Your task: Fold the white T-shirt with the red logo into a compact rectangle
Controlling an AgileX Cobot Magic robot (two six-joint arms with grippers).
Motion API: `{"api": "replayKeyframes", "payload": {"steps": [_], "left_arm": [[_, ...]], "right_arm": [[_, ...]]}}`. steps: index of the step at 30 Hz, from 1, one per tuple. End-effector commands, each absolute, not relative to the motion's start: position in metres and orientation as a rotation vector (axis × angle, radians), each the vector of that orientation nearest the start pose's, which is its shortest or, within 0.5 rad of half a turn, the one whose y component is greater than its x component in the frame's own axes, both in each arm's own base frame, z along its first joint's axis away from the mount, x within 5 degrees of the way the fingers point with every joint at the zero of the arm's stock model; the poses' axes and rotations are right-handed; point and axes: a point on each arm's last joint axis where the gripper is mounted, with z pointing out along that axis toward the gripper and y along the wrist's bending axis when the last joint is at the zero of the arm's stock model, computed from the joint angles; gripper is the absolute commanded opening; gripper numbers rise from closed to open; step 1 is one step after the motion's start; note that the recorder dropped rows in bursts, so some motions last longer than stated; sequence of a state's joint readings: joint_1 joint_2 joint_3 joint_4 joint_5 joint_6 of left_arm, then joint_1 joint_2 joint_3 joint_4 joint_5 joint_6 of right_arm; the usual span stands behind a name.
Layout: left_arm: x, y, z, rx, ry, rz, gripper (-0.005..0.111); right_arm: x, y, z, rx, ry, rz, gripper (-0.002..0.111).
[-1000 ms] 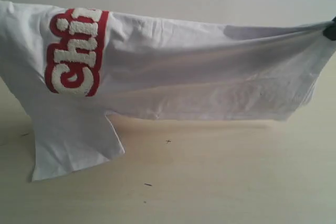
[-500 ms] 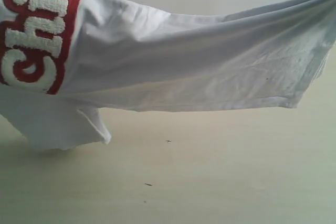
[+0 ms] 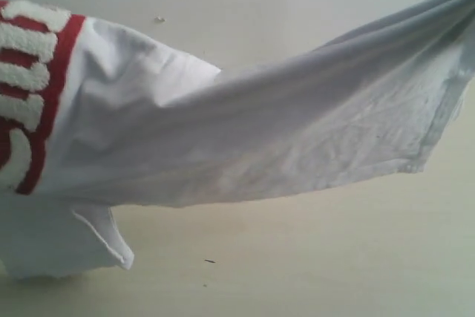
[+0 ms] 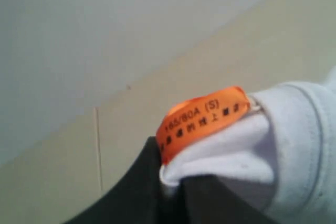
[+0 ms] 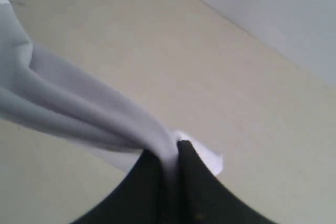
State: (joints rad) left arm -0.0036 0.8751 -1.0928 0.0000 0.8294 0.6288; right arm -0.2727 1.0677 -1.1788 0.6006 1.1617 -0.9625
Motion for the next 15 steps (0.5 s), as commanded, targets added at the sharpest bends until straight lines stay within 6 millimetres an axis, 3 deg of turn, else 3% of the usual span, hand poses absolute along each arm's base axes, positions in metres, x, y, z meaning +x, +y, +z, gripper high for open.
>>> {"api": "replayKeyframes", "payload": {"steps": [1,5,9,15], "left_arm": [[0.183,0.001,0.385,0.733,2.265,0.313,0.0],[0.211,0.001,0.361,0.777,2.392,0.271,0.0],[0.247,0.001,0.336,0.863,2.407,0.28,0.0],[0.304,0.001,0.301,0.854,2.303,0.325,0.0]], "right_arm": [[0.208,-0.015,0.36,-0.555,2.426,0.288,0.0],[0.228,-0.02,0.33,-0.503,2.556,0.394,0.0],[0.256,-0.029,0.302,-0.461,2.623,0.429,0.0],[0.301,-0.048,0.263,-0.537,2.545,0.239,0.0]]}}
